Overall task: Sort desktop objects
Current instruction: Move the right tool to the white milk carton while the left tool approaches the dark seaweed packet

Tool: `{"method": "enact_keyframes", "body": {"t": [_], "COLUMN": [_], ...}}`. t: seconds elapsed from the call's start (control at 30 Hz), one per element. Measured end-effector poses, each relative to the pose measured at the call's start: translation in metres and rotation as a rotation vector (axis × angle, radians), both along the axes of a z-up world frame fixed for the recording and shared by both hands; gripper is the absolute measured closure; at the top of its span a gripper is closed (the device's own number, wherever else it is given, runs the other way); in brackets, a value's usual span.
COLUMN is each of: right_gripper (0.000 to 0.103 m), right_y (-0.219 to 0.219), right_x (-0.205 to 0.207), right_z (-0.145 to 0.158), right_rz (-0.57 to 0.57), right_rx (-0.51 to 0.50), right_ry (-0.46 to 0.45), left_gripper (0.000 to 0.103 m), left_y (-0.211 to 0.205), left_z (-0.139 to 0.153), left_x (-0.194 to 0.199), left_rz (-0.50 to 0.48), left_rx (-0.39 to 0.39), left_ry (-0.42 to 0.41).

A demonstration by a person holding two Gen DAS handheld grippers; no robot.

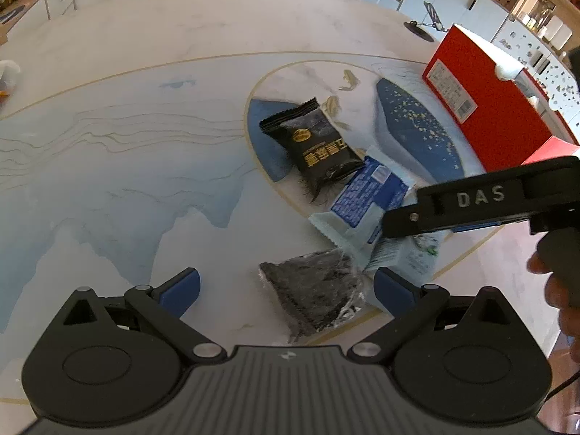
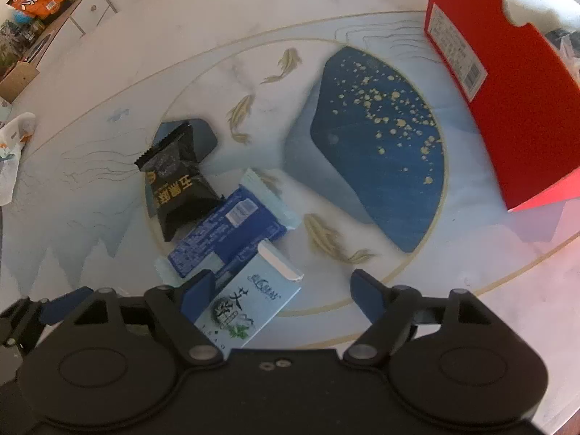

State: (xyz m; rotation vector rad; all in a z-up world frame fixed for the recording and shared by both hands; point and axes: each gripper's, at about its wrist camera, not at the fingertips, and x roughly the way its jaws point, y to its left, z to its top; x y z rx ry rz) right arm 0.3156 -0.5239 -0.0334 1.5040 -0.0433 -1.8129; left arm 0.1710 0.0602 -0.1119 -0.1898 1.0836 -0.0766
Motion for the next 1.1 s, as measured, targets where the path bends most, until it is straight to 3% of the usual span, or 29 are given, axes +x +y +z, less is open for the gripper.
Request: {"method": "enact_keyframes", "body": {"t": [0.33, 0.57, 0.77, 0.83, 1.0, 1.1], "right_gripper": [0.024, 0.027, 0.032, 0.034, 0.044, 0.053], "right_y": [0.024, 0.034, 0.031, 0.03, 0.03, 0.031], "right_x": [-0.008, -0.012, -0.006, -0.004, -0.003, 0.0], "right_z": [-0.006, -0.002, -0.004, -0.004, -0.002, -0.001], "right_rz": [0.025, 0.025, 0.047, 0.056, 0.069, 0.075], "right_rx": [0.05, 0.023, 0.018, 0.023, 0.032, 0.035], "right_ry": [0.024, 0.005, -0.007, 0.013, 0.044, 0.06], "left_gripper": [0.0, 0.0, 0.002, 0.01, 0.018, 0.032], "left_y": [0.001, -0.01, -0.017, -0.017, -0.017, -0.018], "left_z": [-0.002, 0.003, 0.001, 0.0, 0.001, 0.003], "left_x": [-0.004, -0.005, -0.005, -0.005, -0.005, -0.005], "left_rz": [-0.015, -0.046, -0.038, -0.035, -0.032, -0.034], "left_rx": [0.097, 0.045, 0.064, 0.077, 0.088, 0.089], "left_ry": [0.002, -0.008, -0.013, -0.009, -0.016, -0.021]}}
